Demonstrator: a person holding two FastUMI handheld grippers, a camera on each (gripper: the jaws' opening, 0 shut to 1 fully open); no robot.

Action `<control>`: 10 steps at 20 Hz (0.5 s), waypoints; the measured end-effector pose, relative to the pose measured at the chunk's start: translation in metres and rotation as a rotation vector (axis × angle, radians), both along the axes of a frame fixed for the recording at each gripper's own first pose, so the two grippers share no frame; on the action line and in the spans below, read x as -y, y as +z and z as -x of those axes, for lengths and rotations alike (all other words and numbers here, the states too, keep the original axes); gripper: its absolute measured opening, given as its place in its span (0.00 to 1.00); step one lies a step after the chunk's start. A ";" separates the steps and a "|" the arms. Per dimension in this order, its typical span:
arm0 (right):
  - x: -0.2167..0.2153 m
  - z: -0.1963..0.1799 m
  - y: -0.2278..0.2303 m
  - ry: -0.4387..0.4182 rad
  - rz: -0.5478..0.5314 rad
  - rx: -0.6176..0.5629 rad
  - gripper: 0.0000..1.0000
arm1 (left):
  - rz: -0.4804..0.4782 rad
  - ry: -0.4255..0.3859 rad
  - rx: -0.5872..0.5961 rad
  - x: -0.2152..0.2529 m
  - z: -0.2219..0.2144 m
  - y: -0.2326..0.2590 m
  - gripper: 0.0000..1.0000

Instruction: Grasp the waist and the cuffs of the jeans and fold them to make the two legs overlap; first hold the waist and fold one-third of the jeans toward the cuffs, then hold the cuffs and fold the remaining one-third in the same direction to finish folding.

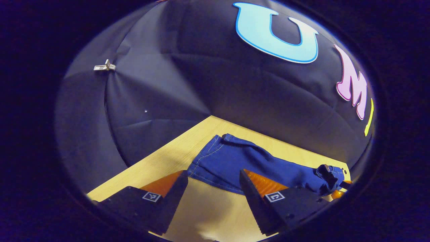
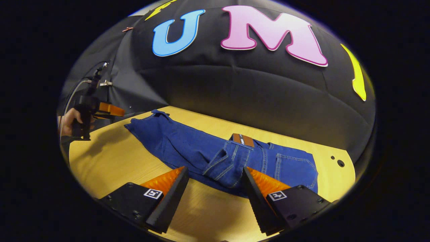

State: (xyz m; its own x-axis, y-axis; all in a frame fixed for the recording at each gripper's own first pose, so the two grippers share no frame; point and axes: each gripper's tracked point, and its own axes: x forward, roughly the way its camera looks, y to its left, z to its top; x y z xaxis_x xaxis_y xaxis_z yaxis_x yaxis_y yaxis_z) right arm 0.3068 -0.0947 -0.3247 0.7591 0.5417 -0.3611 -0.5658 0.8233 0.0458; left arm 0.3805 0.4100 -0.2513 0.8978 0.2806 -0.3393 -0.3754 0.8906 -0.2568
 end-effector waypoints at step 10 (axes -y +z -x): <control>0.047 0.008 0.001 -0.121 -0.087 -0.102 0.98 | -0.085 0.052 -0.254 -0.043 -0.062 -0.053 0.96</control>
